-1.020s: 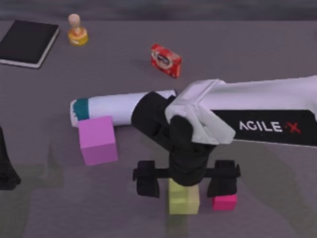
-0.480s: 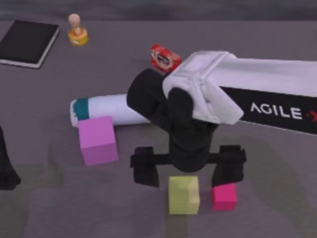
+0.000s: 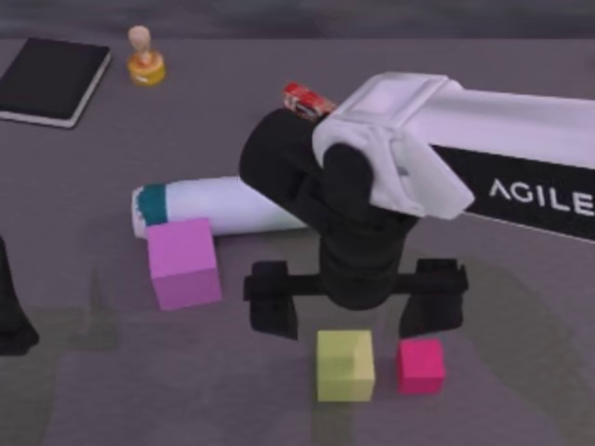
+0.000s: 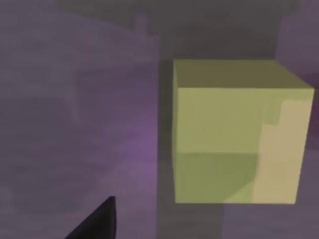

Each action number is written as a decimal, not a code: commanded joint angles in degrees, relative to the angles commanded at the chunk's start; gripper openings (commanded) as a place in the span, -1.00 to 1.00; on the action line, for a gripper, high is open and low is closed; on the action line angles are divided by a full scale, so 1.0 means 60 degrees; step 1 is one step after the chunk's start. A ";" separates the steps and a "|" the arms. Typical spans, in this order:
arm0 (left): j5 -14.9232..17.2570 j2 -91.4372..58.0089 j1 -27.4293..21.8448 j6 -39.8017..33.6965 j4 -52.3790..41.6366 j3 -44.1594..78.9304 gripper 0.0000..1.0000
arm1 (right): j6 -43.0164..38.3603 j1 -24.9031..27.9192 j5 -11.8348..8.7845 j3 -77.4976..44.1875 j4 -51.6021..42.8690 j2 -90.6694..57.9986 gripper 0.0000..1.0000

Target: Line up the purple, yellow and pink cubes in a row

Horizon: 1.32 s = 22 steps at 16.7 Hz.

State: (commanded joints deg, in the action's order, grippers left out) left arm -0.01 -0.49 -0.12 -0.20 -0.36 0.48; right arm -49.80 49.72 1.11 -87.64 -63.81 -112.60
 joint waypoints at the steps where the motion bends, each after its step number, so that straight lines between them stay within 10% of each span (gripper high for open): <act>1: -0.0002 -0.0169 -0.0041 -0.0066 -0.0122 0.0164 1.00 | 0.0090 -0.0090 0.0044 0.0131 0.0119 0.0180 1.00; 13: 0.0030 -0.8749 -0.1773 -0.2632 -0.4973 0.6874 1.00 | 0.3996 -0.3612 0.1032 0.6968 0.3728 0.7592 1.00; 22: 0.0038 -1.6184 -0.3232 -0.4824 -0.9194 1.2513 1.00 | 0.7199 -0.6808 0.0447 1.3085 0.7817 1.5283 1.00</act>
State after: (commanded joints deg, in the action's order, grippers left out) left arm 0.22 -97.59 -19.51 -29.14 -55.53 75.56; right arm -6.61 8.87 3.80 -9.13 -16.91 -20.90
